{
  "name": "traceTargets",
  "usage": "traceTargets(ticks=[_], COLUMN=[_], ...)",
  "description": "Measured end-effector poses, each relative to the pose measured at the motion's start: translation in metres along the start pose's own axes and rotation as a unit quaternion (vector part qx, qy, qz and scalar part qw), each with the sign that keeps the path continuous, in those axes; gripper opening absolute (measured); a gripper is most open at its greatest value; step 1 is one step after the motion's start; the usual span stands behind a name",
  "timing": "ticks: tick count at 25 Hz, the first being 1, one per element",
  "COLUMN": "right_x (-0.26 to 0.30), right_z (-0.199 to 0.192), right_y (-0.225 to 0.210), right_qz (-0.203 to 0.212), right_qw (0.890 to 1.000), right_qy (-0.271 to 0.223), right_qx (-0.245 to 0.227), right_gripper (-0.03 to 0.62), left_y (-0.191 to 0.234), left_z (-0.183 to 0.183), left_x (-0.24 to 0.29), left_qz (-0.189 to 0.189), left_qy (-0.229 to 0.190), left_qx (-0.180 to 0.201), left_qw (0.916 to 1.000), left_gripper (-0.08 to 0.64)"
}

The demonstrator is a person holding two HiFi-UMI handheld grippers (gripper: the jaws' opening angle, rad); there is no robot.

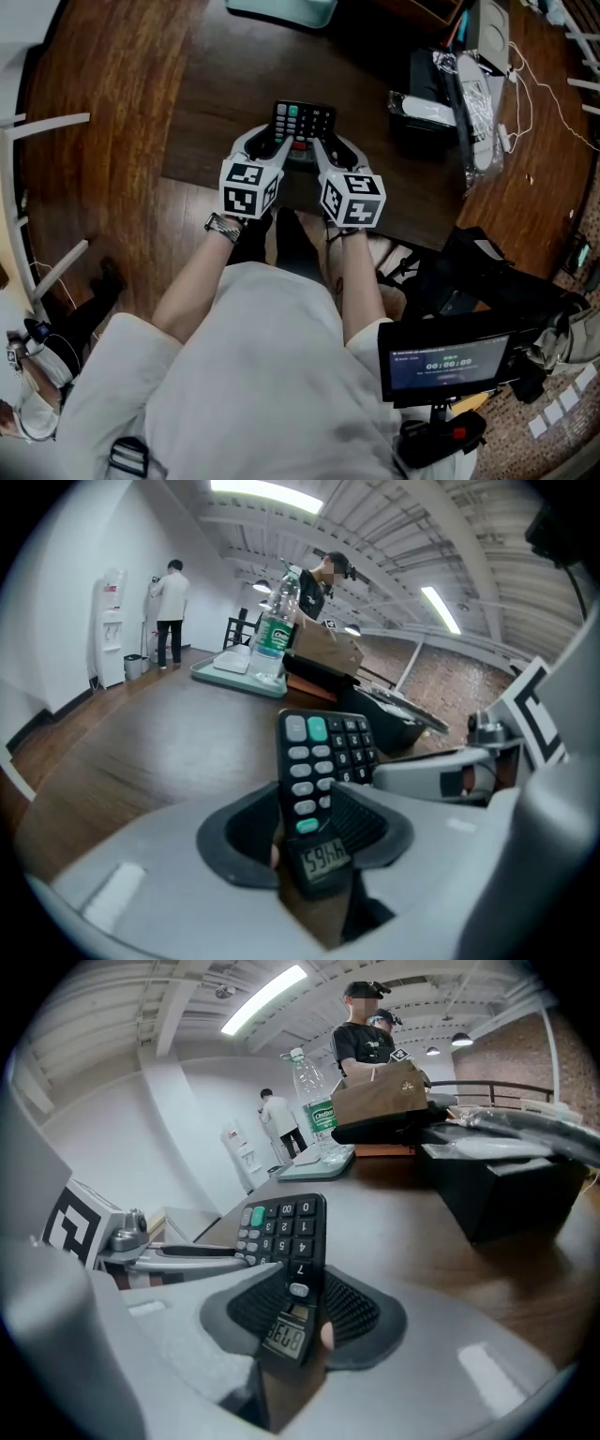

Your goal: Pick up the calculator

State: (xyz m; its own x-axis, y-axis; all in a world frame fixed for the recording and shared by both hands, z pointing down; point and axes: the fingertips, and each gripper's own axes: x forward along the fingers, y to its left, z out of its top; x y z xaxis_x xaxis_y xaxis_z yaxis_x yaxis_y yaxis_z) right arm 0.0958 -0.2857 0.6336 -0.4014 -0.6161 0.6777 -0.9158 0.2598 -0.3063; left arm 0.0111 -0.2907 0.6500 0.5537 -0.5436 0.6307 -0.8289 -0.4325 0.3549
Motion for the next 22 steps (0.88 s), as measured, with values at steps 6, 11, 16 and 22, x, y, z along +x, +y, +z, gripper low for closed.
traceTargets(ticks=[6,11,16,22], right_x=[-0.001,-0.01,-0.024,-0.048], right_z=[0.01,0.021,0.04,0.072], right_y=[0.001,0.0,-0.001,-0.001], right_qz=[-0.031,-0.045,-0.071,-0.086], right_qw=[0.999,0.997,0.993,0.988], right_qy=[-0.014,-0.042,-0.071,-0.116], right_qx=[-0.032,-0.039,-0.055,-0.063], right_gripper=[0.112,0.112,0.112,0.112], left_y=[0.003,-0.004,-0.014,-0.03], left_z=[0.01,0.023,0.042,0.078], left_x=[-0.003,-0.007,-0.013,-0.023], left_qz=[0.014,0.011,0.007,0.001], left_qy=[-0.024,-0.048,-0.074,-0.108], left_qx=[0.015,0.027,0.041,0.071], left_qw=[0.9995,0.9984,0.9964,0.9916], left_gripper=[0.175,0.173,0.17,0.168])
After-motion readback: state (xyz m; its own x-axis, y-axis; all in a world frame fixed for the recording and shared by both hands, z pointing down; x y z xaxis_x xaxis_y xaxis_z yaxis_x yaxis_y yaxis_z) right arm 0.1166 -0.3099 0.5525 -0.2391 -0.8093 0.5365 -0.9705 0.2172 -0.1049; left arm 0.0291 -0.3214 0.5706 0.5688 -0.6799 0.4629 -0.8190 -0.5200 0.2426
